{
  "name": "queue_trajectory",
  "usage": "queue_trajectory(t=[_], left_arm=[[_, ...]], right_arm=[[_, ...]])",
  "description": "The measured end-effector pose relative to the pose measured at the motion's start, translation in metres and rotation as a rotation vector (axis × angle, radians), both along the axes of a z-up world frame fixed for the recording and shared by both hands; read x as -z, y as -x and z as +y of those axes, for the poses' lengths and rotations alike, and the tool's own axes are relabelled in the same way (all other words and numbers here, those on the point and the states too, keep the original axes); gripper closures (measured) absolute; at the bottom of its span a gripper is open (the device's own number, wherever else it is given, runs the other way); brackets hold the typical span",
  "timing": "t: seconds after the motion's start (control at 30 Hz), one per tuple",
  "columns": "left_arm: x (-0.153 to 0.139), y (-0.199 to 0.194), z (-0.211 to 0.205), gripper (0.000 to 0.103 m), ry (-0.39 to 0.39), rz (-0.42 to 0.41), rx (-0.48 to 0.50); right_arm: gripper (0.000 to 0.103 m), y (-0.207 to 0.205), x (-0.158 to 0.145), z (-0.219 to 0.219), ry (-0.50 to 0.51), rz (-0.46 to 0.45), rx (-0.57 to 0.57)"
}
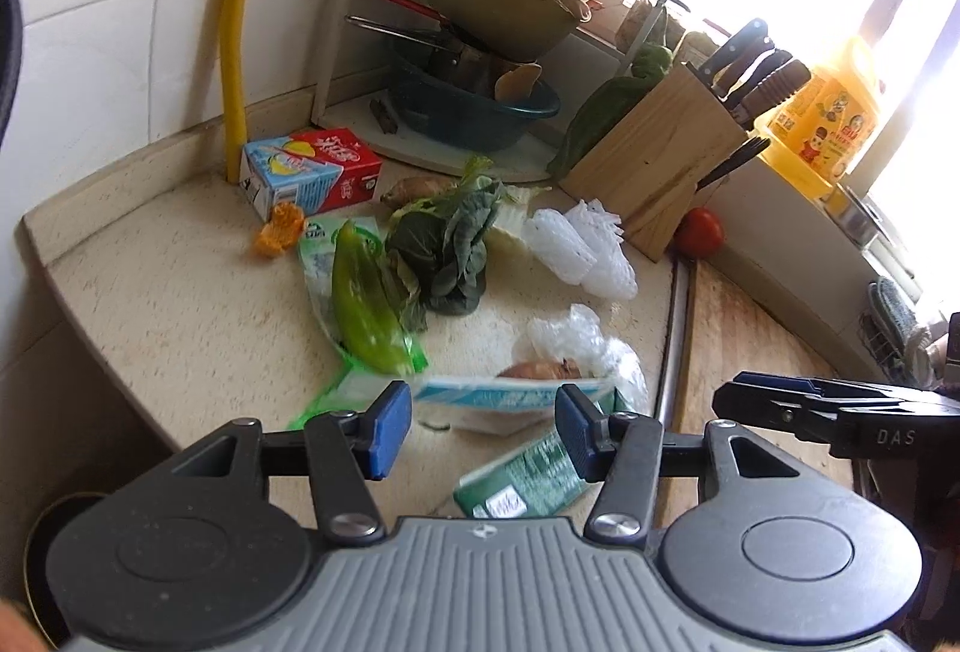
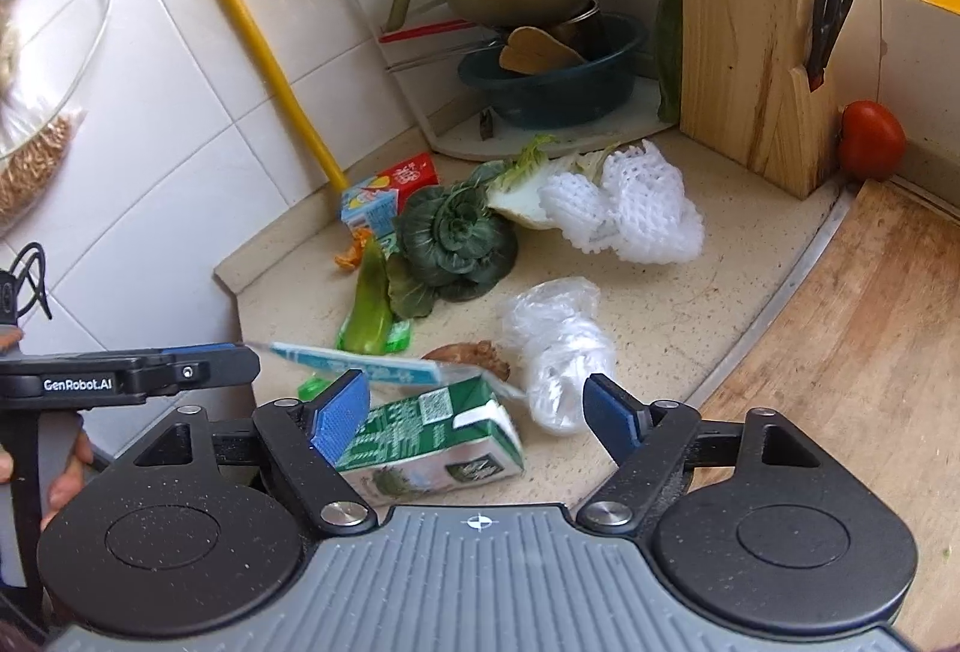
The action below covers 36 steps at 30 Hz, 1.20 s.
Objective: Collect trash
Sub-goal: 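Raise both open tools from the bin back over the counter, then reach the left tool to the bok choy while the right tool approaches the napa cabbage leaf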
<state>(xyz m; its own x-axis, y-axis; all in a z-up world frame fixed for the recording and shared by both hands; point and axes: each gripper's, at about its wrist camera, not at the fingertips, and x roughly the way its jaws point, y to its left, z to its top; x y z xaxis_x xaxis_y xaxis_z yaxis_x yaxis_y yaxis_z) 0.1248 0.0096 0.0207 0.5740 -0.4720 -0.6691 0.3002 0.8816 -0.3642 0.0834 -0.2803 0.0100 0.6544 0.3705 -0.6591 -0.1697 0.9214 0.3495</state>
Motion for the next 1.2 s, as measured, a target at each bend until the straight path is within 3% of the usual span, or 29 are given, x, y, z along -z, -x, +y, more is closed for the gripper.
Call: queue_trajectory(t=[0.27,0.9,1.2], left_arm=[[-0.003,-0.029,-0.009,0.053,-0.021,-0.009,-0.013],[-0.008,-0.111,-0.033,0.051,-0.012,-0.012,0.122],[-0.001,-0.143,-0.019,0.05,-0.043,0.013,0.101]], right_arm=[[0.019,-0.018,0.01,-0.017,-0.036,0.023,0.01],[0.018,-0.089,0.004,-0.041,0.003,-0.011,0.165],[0.018,-0.117,0.008,-0.037,-0.004,0.002,0.14]])
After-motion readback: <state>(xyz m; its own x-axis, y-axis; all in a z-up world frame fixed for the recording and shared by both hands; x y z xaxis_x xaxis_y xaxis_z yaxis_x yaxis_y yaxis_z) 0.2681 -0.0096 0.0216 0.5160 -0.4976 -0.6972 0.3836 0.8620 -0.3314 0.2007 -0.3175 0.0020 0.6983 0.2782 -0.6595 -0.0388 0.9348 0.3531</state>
